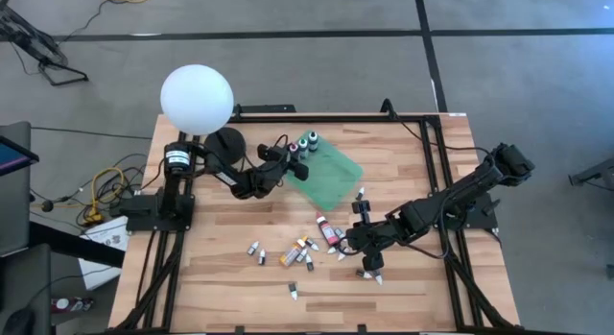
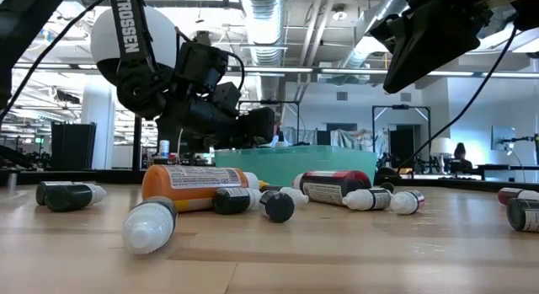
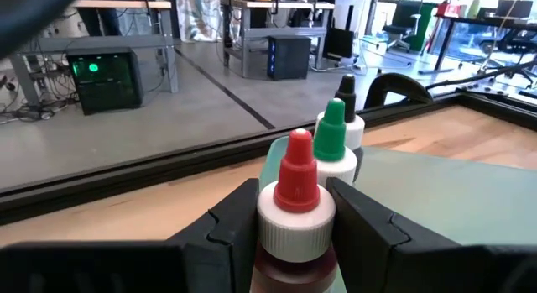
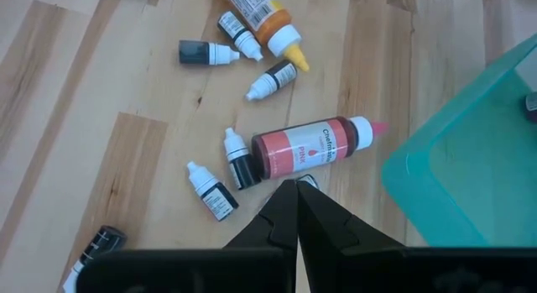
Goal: Pick & Place food coloring
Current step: Put the large red food coloring bottle into the green bin
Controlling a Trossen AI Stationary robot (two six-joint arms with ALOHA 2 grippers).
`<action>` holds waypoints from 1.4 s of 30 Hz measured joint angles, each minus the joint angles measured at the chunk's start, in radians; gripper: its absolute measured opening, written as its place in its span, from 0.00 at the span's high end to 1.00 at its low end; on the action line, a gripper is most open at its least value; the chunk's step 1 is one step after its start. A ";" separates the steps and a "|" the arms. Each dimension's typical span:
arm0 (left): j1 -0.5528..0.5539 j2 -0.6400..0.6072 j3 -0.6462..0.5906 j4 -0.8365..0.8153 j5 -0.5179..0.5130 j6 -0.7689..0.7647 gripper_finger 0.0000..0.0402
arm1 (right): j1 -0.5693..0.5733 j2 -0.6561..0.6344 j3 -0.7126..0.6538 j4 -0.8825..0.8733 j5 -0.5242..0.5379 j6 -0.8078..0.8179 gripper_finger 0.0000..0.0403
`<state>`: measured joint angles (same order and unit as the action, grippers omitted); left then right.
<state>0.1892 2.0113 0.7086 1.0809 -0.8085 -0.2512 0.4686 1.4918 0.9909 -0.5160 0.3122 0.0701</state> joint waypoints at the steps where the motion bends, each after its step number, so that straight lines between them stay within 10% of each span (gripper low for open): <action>1: -0.002 0.000 0.000 0.000 0.000 0.000 0.70 | 0.000 0.000 0.000 0.000 0.000 0.000 1.00; 42: -0.036 0.003 -0.002 -0.006 -0.063 0.062 0.70 | 0.000 0.000 0.000 0.001 0.000 0.018 1.00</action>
<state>0.1528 2.0140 0.7063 1.0748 -0.8718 -0.1890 0.4686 1.4918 0.9909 -0.5152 0.3122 0.0878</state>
